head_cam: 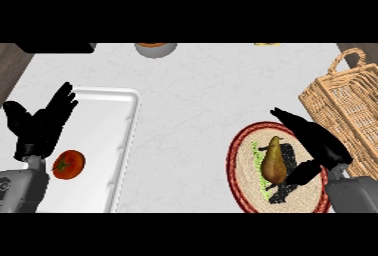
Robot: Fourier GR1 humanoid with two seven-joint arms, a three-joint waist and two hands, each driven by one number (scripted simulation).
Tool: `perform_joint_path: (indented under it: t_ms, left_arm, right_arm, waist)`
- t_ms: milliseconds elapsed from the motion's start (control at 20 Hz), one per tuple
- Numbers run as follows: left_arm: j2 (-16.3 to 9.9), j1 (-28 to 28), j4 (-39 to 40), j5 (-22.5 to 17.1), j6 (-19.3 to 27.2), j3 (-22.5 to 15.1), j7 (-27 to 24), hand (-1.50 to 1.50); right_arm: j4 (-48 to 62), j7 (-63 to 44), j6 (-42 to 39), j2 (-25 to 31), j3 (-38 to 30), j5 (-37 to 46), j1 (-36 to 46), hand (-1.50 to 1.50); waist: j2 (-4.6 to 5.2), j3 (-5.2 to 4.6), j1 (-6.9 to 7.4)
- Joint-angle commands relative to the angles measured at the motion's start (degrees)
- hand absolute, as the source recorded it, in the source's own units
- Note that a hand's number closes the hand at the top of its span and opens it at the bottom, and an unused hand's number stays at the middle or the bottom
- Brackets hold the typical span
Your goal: Pick the pear from the placemat and place it in the basket
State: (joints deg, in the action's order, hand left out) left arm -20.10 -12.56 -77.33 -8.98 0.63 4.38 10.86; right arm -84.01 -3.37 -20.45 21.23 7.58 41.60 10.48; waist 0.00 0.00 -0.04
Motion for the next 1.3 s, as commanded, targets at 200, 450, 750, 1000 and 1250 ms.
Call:
perform_joint_path:
  t_ms: [200,450,750,1000,1250]
  left_arm:
    - [2.8,1.5,-1.7,2.6,-0.6,0.3,0.6,0.00]
    - [1.7,1.9,-1.5,2.0,-3.9,3.2,-0.1,0.00]
    - [4.3,-0.6,-3.7,4.0,-1.1,2.0,3.5,0.00]
    - [3.9,0.4,0.4,4.9,-2.1,3.3,-0.6,0.00]
    - [3.5,-3.7,4.2,5.0,-3.5,5.0,-1.2,0.00]
  right_arm:
    - [-0.3,4.1,0.7,-3.4,1.1,2.8,-3.1,-1.50]
    - [-3.6,1.1,-2.1,-2.5,-0.2,6.0,-3.7,-1.50]
    - [4.4,4.4,3.7,-3.8,-0.5,10.8,-1.9,-1.50]
    - [6.1,3.9,4.2,-5.2,6.9,17.8,-1.0,1.50]
    - [14.3,9.6,7.5,-5.0,2.7,18.1,1.5,1.50]
  waist:
    - [0.00,0.00,0.04]
    - [-0.03,-0.01,-0.01]
    - [0.00,0.01,0.13]
    - [0.08,-0.02,0.19]
    - [0.07,0.00,0.05]
